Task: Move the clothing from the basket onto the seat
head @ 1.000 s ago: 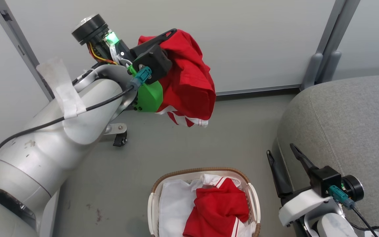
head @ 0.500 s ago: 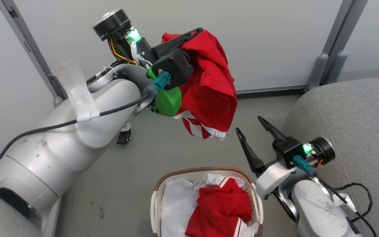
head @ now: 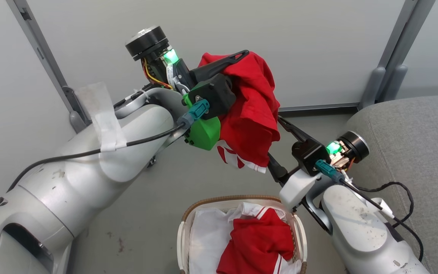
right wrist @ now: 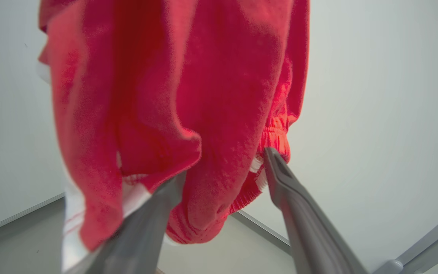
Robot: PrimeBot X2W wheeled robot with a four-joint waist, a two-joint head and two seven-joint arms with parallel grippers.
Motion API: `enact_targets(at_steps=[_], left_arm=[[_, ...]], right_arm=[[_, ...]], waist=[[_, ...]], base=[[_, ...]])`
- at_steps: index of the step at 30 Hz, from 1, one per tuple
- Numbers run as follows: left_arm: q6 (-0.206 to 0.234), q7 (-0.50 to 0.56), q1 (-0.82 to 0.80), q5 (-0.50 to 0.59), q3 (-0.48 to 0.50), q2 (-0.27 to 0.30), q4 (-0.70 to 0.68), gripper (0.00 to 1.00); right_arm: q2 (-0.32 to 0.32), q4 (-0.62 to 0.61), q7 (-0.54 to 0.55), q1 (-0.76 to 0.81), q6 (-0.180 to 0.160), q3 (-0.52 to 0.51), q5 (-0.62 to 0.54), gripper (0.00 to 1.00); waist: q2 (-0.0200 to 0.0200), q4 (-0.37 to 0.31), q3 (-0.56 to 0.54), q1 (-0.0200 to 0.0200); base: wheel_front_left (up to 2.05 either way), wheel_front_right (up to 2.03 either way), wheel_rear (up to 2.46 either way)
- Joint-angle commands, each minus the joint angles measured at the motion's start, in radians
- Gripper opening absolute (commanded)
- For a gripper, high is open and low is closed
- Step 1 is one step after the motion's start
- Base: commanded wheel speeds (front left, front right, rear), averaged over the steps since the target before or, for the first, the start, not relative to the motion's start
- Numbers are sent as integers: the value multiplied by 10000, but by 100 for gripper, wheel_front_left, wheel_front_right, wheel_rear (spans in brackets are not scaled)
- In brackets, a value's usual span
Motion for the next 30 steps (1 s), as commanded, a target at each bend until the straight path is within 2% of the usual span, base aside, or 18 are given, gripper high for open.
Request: enact_targets(at_steps=[1, 9, 10, 11, 12, 13, 14, 24, 26, 27, 28, 29, 30], left_arm=[[-4, -70, 116, -84, -40, -44, -47, 0], [-24, -69, 239, -280, -265, -75, -138, 0], [-26, -72, 261, -315, -285, -55, -134, 0], [-26, -75, 279, -343, -299, -39, -133, 0], [-28, -76, 306, -395, -314, -17, -136, 0], [-30, -78, 323, -433, -317, 1, -136, 0], [-31, -76, 357, -489, -323, 20, -126, 0], [-34, -66, 848, -996, -87, 259, 88, 1], [-35, -66, 1008, -1184, -14, 296, 215, 30], [-35, -66, 1097, -1293, 18, 299, 278, 53], [-35, -67, 1159, -1353, 62, 290, 289, 95], [-36, -67, 1279, -1479, 137, 281, 327, 100], [-36, -67, 1375, -1557, 189, 271, 353, 100]], right_arm=[[-29, 67, -25, -153, -10, 75, 97, 100], [10, 664, -25, -742, -10, 1407, 740, 100], [1, 776, -25, -816, -12, 1553, 857, 68], [0, 863, -25, -862, -12, 1651, 960, 42], [2, 943, -25, -917, -12, 1734, 1060, 23], [-2, 978, -25, -952, -12, 1777, 1138, 15], [-5, 1013, -25, -968, -12, 1815, 1233, 0], [-114, 697, -25, -651, -12, 1314, 1547, 0], [-109, 632, -25, -585, -12, 1166, 1537, 0], [-108, 606, -25, -539, -12, 1102, 1527, 0], [-104, 583, -25, -514, -12, 1026, 1516, 0], [-100, 552, -25, -486, -12, 933, 1500, 0], [-94, 532, -25, -469, -12, 867, 1493, 0]], waist=[[0, 5, -16, 1], [0, 73, -85, 1], [0, 80, -94, 1], [0, 88, -102, 1], [0, 96, -107, 1], [0, 102, -110, 1], [0, 110, -113, 1], [0, 64, -97, 1], [0, 43, -87, 1], [0, 30, -78, 1], [0, 22, -70, 1], [0, 13, -58, 1], [0, 9, -50, 1]], base=[[0, 0, 0], [0, 0, 0], [0, 0, 0], [0, 0, 0], [0, 0, 0], [0, 0, 0], [0, 0, 0], [0, 0, 0], [0, 0, 0], [0, 0, 0], [0, 0, 0], [0, 0, 0], [0, 0, 0]])
